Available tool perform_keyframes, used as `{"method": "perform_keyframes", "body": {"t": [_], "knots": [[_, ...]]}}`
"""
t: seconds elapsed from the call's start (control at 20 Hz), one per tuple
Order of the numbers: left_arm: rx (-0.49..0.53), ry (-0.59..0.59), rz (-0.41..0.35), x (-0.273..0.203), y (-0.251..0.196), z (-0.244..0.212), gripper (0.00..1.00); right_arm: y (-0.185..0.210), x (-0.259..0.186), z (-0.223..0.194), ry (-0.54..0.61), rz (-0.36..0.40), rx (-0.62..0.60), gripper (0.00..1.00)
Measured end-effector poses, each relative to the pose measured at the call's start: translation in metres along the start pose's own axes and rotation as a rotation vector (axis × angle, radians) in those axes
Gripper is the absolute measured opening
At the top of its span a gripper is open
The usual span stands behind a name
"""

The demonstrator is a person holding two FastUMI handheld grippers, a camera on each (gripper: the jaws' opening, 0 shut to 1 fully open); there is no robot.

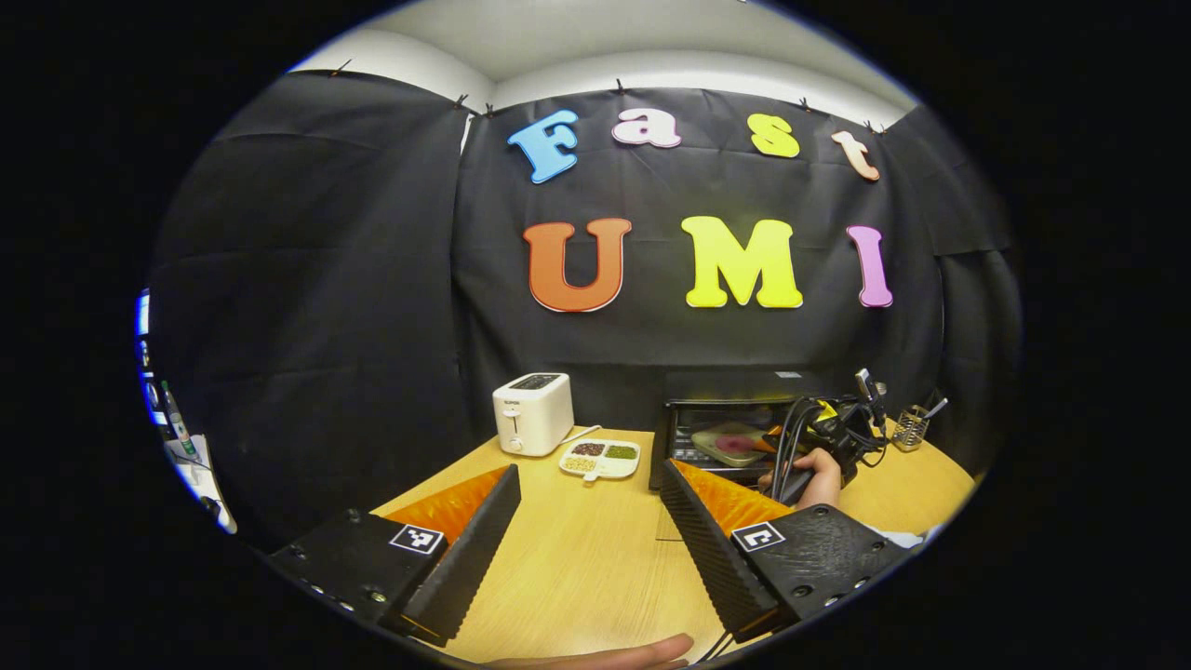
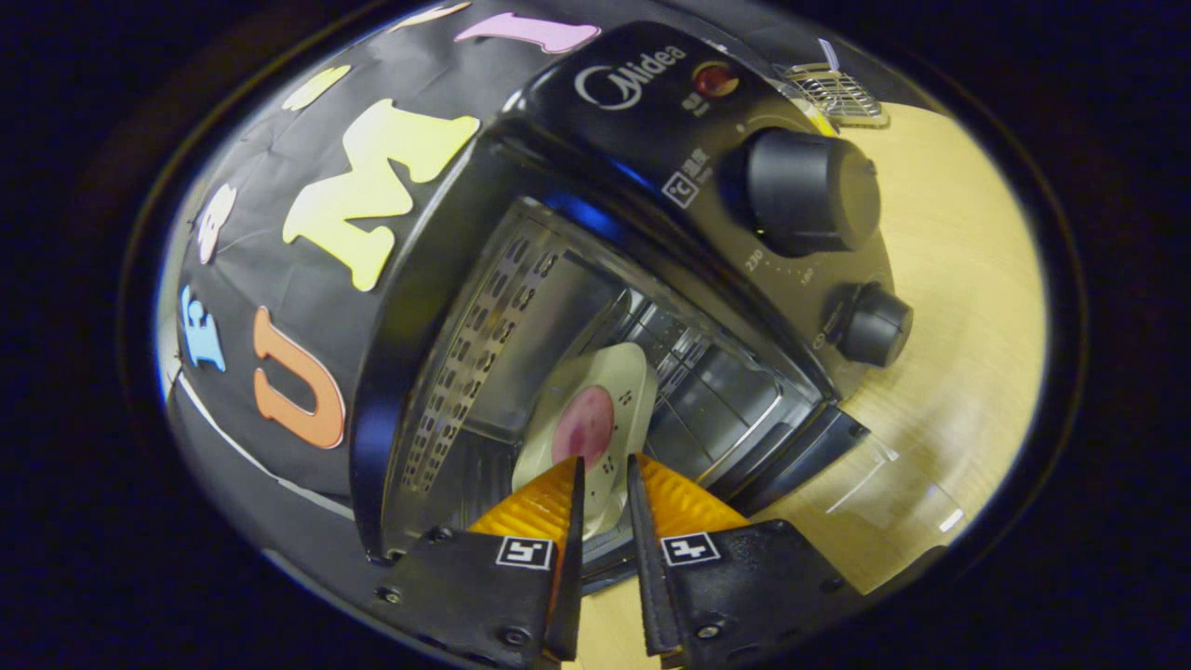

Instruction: Open the electric oven with the left hand, put the food in, and close the electric oven.

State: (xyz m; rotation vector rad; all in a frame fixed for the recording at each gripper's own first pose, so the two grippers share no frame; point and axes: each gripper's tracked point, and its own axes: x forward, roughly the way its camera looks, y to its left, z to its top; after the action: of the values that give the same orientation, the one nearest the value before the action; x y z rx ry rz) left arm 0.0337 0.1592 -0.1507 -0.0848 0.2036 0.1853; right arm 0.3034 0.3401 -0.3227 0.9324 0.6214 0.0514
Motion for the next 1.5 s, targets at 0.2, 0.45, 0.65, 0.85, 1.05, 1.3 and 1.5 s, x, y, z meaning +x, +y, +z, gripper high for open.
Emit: {"method": "perform_keyframes", "body": {"t": [0.2,0.45,0.65,0.85,1.05,1.3,1.5], "knots": [[0.033,0.018,0.014,0.003,-0.002,-0.009,0.96,-0.001,-0.034,-0.004,0.041,0.001,-0.039,0.31],[0.002,0.055,0.006,0.008,-0.008,-0.027,0.96,0.004,-0.094,0.016,0.013,0.008,-0.206,0.39],[-0.002,0.132,-0.007,0.017,-0.018,-0.055,0.96,0.017,-0.148,0.040,-0.046,0.081,-0.344,0.46],[0.005,0.185,-0.026,0.028,-0.031,-0.077,0.96,0.024,-0.201,0.079,-0.187,0.120,-0.473,0.68],[0.003,0.255,-0.068,0.045,-0.056,-0.104,0.97,0.038,-0.247,0.111,-0.320,0.175,-0.612,0.90],[0.034,0.344,-0.135,0.055,-0.098,-0.133,0.97,0.054,-0.305,0.146,-0.466,0.223,-0.791,0.96],[0.048,0.416,-0.204,0.059,-0.134,-0.156,0.97,0.046,-0.333,0.176,-0.517,0.243,-0.846,0.96]]}}
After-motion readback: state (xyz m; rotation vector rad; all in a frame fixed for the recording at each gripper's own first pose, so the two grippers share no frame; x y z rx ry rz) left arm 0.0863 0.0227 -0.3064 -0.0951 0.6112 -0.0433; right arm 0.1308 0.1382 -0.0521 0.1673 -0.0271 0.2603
